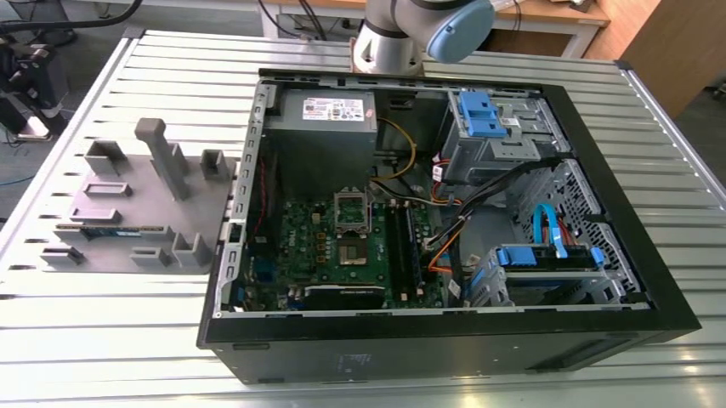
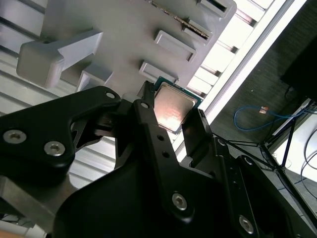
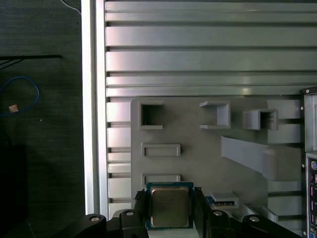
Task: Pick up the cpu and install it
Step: 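Pick up the cpu and move it towards the insertion slot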
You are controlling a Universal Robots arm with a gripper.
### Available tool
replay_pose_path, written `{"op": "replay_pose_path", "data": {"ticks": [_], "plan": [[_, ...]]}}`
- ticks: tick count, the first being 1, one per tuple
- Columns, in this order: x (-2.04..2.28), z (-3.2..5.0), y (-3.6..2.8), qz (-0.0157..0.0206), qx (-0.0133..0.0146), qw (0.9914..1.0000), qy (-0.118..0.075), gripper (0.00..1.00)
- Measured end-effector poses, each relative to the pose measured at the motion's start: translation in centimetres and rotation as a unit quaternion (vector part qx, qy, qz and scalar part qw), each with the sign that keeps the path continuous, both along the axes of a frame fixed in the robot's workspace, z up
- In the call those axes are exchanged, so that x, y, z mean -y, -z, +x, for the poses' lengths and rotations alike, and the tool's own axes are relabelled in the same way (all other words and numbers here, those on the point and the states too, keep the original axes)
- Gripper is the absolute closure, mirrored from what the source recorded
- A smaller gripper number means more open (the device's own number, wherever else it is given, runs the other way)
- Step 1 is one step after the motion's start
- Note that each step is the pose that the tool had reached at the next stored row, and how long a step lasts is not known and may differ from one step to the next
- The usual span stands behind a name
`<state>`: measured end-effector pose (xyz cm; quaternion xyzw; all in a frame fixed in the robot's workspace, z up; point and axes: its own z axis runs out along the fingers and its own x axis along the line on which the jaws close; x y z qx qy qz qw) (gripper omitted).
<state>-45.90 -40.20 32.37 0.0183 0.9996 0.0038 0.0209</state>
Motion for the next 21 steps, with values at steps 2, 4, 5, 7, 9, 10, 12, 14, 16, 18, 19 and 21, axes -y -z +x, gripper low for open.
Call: {"op": "replay_pose_path", "data": {"ticks": [2,4,5,7,9,10,12,14,16,18,19,21], "plan": [[0.00,0.00,-0.21,0.0000,0.0000,1.00000,0.000,0.53],[0.00,0.00,-0.24,0.0000,-0.0001,1.00000,0.000,0.53],[0.00,0.00,-0.28,-0.0001,-0.0001,1.00000,0.000,0.53],[0.00,0.00,-0.37,0.0000,0.0000,1.00000,0.000,0.53],[0.00,0.00,-0.51,0.0000,-0.0001,1.00000,0.000,0.53],[0.00,0.00,-0.59,0.0000,0.0000,1.00000,0.000,0.53],[0.00,0.00,-0.75,0.0000,0.0000,1.00000,0.000,0.53],[0.00,0.00,-0.91,0.0000,0.0000,1.00000,0.000,0.53],[0.00,0.00,-1.00,0.0001,0.0001,1.00000,0.000,0.53],[0.00,0.00,-1.04,0.0001,0.0001,1.00000,0.000,0.53],[0.00,0.00,-1.05,0.0000,0.0000,1.00000,0.000,0.53],[0.00,0.00,-1.06,0.0000,0.0000,1.00000,0.000,0.53]]}}
